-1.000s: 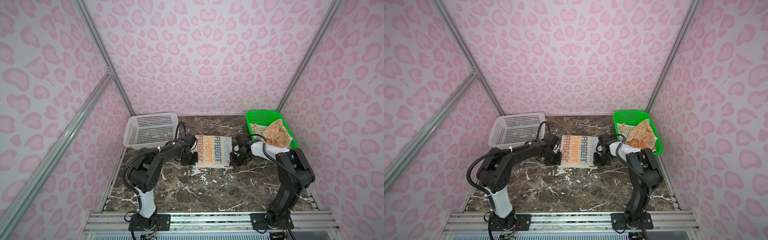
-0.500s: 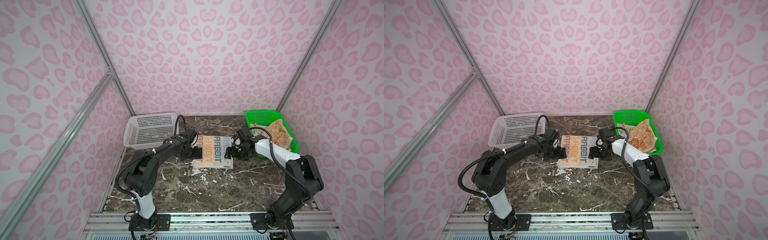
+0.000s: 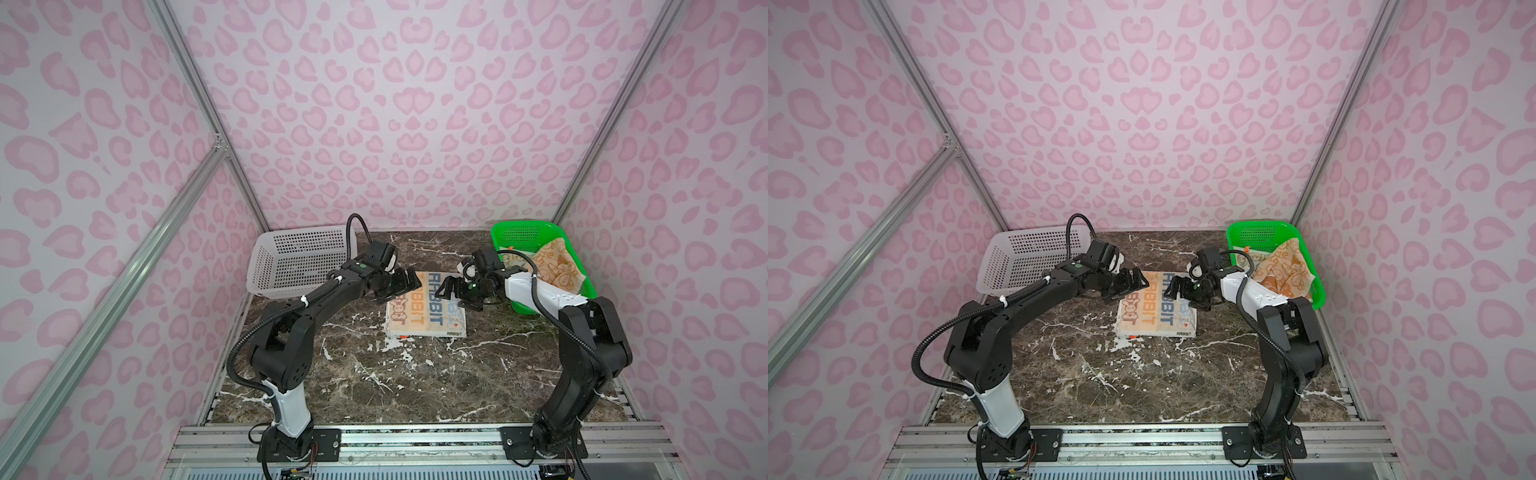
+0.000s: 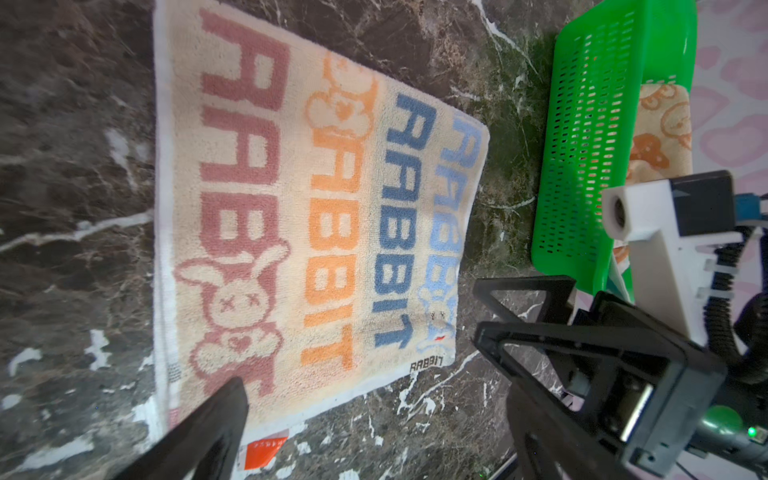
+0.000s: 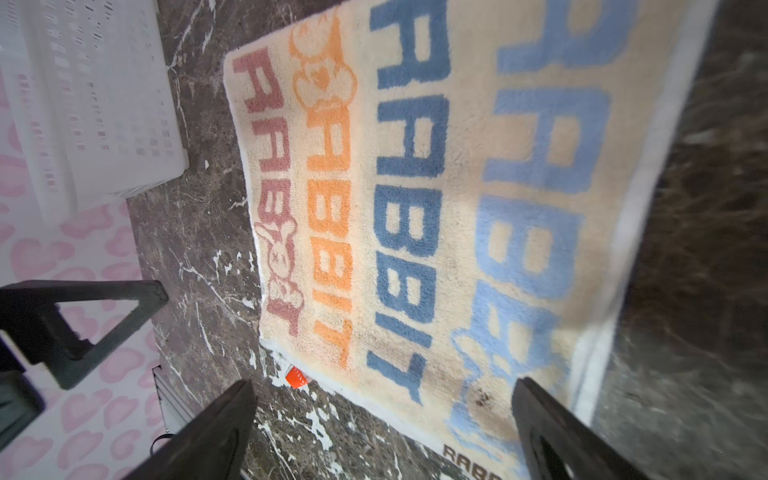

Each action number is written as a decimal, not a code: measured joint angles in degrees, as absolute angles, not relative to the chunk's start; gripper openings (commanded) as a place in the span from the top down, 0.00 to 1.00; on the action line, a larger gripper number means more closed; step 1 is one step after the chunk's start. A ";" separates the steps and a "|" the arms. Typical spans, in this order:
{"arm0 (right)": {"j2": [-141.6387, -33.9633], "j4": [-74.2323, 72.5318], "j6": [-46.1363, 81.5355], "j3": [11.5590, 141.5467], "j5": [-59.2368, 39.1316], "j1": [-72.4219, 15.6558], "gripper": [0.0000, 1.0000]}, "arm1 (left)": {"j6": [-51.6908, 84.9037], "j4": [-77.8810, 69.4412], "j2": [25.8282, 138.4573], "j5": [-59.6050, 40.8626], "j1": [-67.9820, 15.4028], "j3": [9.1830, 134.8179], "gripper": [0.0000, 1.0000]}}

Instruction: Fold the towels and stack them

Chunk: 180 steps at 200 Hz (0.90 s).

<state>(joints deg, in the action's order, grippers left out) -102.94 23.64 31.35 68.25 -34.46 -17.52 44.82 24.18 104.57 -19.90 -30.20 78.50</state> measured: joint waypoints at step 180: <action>-97.93 24.01 26.28 59.16 -36.03 -17.93 0.02 | 48.25 18.48 95.35 -17.67 -36.03 56.25 0.02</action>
<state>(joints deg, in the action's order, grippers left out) -97.93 24.01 26.28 59.16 -36.03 -17.93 48.25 18.48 95.35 -17.67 -36.03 56.25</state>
